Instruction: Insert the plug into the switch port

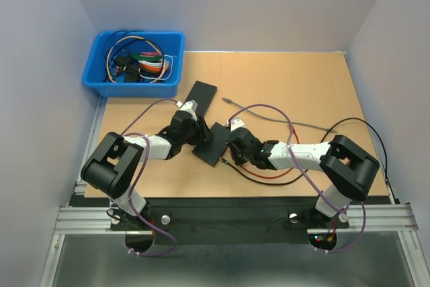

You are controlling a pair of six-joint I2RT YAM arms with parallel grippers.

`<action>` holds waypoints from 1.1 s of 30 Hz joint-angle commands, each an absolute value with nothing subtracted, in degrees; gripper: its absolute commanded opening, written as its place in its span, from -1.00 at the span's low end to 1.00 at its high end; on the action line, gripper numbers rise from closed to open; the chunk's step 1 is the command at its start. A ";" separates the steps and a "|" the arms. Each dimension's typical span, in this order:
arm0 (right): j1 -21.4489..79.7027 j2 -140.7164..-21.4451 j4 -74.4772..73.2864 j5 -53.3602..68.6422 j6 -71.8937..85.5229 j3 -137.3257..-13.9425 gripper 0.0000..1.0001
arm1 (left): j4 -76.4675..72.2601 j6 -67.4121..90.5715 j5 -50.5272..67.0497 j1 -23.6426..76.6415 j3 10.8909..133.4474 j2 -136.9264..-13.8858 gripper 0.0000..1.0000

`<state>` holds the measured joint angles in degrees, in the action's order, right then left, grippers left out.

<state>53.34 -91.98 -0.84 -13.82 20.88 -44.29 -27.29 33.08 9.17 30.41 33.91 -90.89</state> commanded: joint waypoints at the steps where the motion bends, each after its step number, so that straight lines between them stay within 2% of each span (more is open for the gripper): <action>1: 53.53 -91.49 -1.67 -15.30 20.30 -47.37 -0.99 | -19.34 32.08 9.14 31.20 33.22 -93.08 0.14; 22: 53.61 -93.95 -1.58 -6.24 20.39 -50.98 -0.99 | -22.06 30.15 12.21 31.64 32.08 -92.99 0.14; 33: 53.61 -91.67 -0.44 -8.44 12.40 -50.27 -0.99 | -24.17 26.02 15.29 34.63 31.64 -92.37 0.14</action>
<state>53.32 -93.45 -4.80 -8.10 16.56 -48.34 -28.62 29.34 10.22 31.09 33.76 -91.07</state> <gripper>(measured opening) 0.160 0.571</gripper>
